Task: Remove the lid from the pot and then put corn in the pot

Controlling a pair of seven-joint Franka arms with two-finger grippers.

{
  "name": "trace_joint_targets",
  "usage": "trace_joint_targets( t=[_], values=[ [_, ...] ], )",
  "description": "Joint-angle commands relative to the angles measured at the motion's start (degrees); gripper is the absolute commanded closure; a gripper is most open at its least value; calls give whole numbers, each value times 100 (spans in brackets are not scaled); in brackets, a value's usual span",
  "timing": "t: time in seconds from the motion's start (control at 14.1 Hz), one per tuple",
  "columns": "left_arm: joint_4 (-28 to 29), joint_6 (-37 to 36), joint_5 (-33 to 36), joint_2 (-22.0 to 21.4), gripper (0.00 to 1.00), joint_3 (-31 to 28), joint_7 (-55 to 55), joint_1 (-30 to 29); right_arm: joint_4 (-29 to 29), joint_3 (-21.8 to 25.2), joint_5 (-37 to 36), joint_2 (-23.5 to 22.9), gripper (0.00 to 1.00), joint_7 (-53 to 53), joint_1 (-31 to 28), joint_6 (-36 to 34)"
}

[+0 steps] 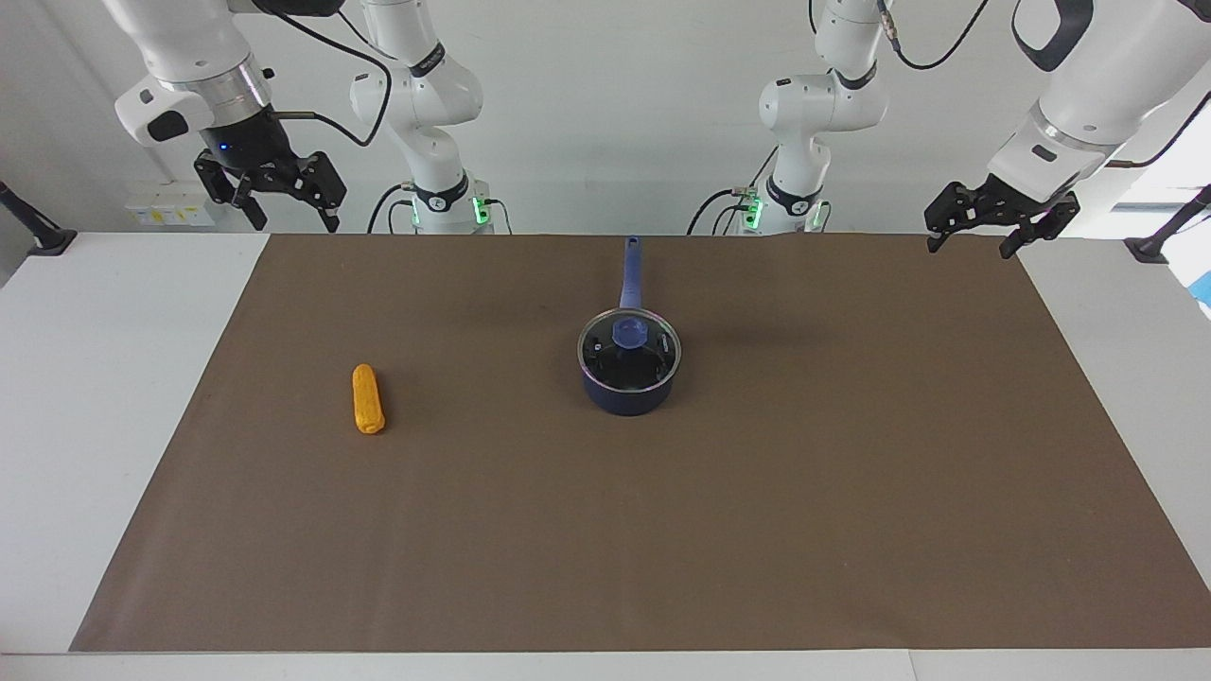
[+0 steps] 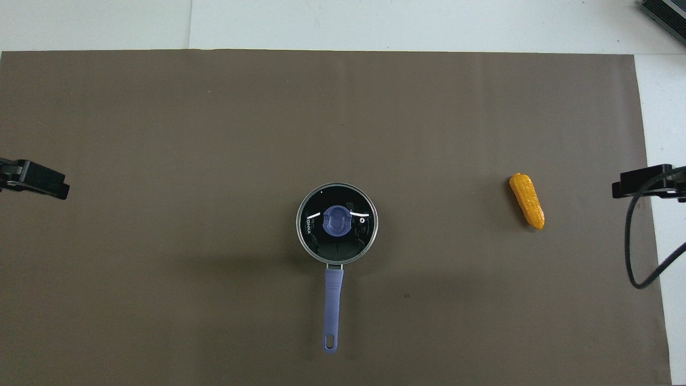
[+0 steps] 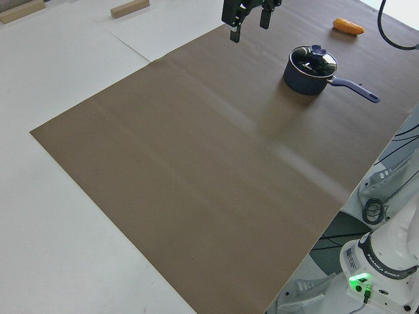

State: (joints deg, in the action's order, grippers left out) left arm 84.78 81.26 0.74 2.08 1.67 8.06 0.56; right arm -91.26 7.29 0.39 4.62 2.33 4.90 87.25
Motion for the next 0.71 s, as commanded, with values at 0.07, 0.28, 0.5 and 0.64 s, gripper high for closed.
trace_joint_targets(
  t=[0.07,0.28,0.5,0.64],
  values=[
    [30,83,-73,-68,0,-17,3,32,-15,18,93,57,0,-12,-120,-192],
    [30,101,-82,-67,0,-17,3,32,-6,1,93,57,0,-39,-68,-183],
    [91,118,-82,-102,0,-17,-50,32,-15,1,93,65,0,-57,-103,-244],
    [126,118,-82,-111,0,-17,-59,32,-15,1,93,65,0,-66,-130,-218]
  ],
)
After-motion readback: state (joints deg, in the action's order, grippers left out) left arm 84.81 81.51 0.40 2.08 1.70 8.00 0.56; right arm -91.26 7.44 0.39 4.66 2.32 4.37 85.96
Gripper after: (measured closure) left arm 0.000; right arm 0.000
